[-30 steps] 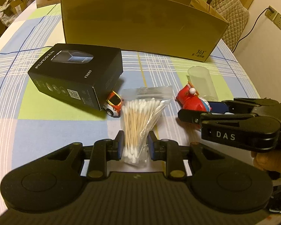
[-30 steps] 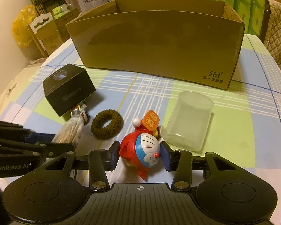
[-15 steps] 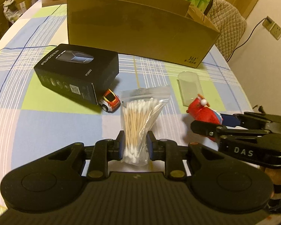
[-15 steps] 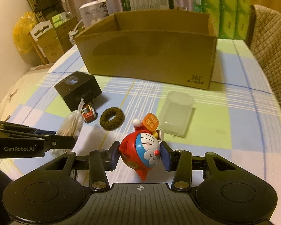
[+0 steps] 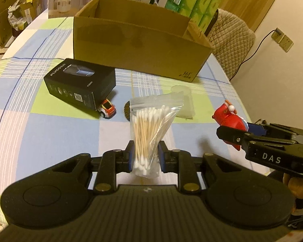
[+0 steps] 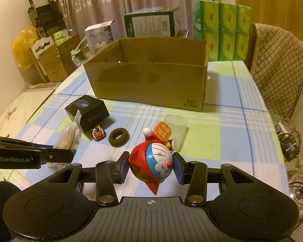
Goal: Organize objects
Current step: 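Carry the swab bag and Doraemon figure over the cardboard box, opening the left tool, then lower the Doraemon figure into the cardboard box and open the right tool, then move both tools back from the cardboard box toward the remaining items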
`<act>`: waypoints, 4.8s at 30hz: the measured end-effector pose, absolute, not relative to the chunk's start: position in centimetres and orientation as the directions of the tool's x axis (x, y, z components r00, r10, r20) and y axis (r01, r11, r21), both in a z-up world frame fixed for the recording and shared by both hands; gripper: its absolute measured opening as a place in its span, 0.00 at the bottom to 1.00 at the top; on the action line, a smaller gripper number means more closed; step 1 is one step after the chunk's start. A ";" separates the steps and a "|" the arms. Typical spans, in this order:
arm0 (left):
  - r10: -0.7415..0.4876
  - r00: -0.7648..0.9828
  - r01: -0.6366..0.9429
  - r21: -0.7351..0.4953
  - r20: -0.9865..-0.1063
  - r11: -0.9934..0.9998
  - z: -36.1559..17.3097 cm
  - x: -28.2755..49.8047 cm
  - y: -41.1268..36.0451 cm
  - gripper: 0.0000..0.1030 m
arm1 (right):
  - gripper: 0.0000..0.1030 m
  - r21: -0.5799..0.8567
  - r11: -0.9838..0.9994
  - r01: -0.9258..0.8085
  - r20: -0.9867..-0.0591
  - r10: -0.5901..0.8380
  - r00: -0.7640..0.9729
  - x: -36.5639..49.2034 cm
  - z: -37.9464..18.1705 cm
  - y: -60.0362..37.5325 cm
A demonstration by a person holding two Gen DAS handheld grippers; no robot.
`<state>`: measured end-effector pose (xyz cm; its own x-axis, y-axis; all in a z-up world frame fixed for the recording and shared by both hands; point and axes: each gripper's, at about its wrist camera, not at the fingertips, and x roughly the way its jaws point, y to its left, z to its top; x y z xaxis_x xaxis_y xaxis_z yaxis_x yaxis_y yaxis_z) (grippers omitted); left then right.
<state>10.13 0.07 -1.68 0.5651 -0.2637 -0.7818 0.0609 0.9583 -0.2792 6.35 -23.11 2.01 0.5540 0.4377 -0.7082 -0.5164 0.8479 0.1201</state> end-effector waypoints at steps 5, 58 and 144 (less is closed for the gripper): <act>-0.268 0.585 0.074 -0.279 -0.766 0.958 -0.2 9.3 -0.4 0.19 | 0.41 0.116 0.849 -0.515 -0.697 0.439 0.567 5.4 2.9 -23.8; -0.277 0.669 0.145 -0.244 -0.690 0.959 7.9 25.3 2.0 0.19 | 0.41 0.068 0.835 -0.546 -0.657 0.449 0.605 22.9 8.1 -18.1; -0.060 0.689 -0.069 -0.148 -0.722 0.987 2.3 7.2 2.7 0.99 | 0.64 0.242 0.917 -0.317 -0.726 0.388 0.568 5.4 2.7 -28.3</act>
